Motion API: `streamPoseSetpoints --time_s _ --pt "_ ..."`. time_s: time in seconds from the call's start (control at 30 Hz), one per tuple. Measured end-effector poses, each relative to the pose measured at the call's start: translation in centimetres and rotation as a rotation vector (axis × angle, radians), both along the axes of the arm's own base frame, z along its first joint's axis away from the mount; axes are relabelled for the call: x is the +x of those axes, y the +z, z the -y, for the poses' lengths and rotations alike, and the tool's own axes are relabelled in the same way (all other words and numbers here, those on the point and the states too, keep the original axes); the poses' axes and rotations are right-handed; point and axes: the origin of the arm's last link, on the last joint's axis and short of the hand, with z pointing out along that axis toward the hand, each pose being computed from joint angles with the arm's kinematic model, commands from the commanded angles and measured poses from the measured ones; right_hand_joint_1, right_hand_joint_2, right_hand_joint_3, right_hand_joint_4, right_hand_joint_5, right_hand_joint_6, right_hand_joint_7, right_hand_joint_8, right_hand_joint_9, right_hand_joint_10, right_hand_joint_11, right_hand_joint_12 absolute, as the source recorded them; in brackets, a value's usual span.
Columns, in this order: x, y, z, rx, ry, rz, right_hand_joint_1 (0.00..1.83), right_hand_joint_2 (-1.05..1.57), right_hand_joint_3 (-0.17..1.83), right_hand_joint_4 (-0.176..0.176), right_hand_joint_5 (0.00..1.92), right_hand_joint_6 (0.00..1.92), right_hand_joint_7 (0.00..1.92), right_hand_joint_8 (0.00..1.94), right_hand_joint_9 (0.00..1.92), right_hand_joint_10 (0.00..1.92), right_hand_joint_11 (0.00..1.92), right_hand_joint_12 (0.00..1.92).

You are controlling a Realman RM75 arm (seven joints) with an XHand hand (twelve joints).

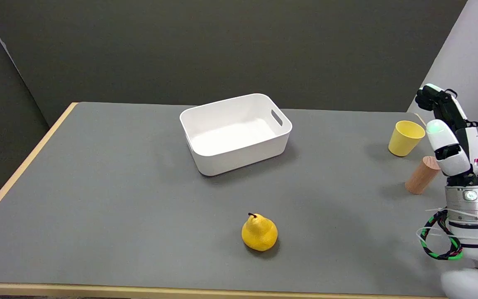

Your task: Pick up the wooden cylinder.

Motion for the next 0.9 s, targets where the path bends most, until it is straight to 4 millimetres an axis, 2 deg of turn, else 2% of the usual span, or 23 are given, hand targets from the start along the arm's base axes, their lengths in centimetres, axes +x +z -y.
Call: streamPoseSetpoints --time_s 0.9 --pt "0.23 -0.39 -0.16 -0.002 0.029 0.039 0.30 0.74 0.95 -0.105 0.25 0.50 0.31 0.45 0.21 0.80 0.03 1.19"
